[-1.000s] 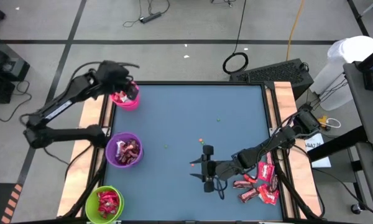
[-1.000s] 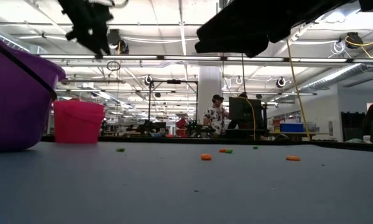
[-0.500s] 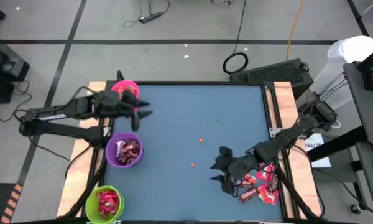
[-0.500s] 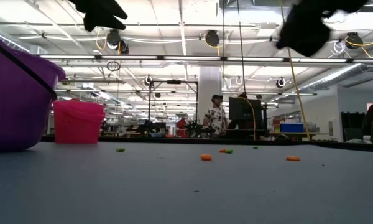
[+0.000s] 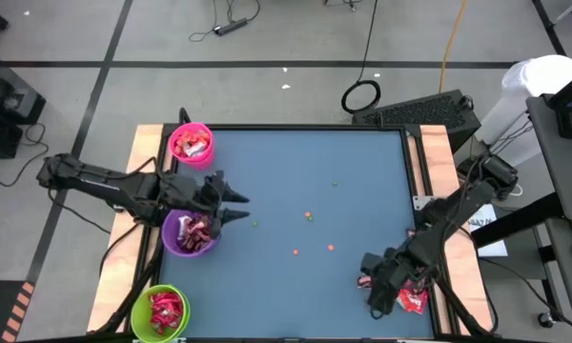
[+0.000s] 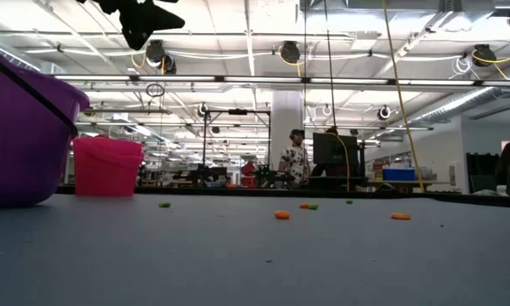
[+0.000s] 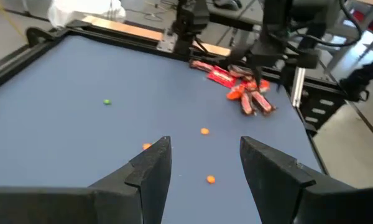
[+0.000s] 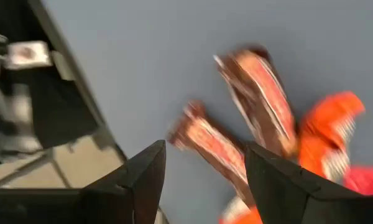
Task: Organize candy in baskets
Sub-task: Put the brown chocolate into the violet bucket, then put the orange chocolate into the pink bucket
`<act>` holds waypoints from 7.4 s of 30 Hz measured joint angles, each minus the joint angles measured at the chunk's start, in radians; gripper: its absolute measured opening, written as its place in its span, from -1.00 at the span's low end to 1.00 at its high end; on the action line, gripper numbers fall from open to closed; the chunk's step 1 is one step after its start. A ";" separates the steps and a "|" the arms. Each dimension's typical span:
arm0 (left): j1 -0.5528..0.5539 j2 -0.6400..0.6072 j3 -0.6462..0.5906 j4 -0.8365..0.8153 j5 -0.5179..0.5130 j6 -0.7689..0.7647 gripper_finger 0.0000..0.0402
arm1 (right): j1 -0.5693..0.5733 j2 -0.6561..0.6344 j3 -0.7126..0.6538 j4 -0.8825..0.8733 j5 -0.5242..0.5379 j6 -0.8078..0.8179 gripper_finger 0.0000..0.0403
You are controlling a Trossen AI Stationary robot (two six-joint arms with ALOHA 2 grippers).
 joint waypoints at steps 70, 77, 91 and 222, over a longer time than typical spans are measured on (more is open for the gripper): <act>-0.347 0.361 0.000 0.406 -0.248 0.055 -0.02 | -0.282 0.305 0.086 1.126 0.695 -1.297 -0.85; -0.326 0.417 0.000 0.549 -0.249 0.059 -0.02 | -0.314 0.361 0.086 1.279 0.644 -1.338 -0.85; -0.305 0.444 0.001 0.665 -0.249 0.087 -0.23 | -0.362 0.372 0.086 1.357 0.578 -1.296 -0.84; -0.299 0.405 0.072 0.327 -0.263 0.118 0.01 | -0.155 0.236 0.044 0.760 0.767 -1.079 -0.95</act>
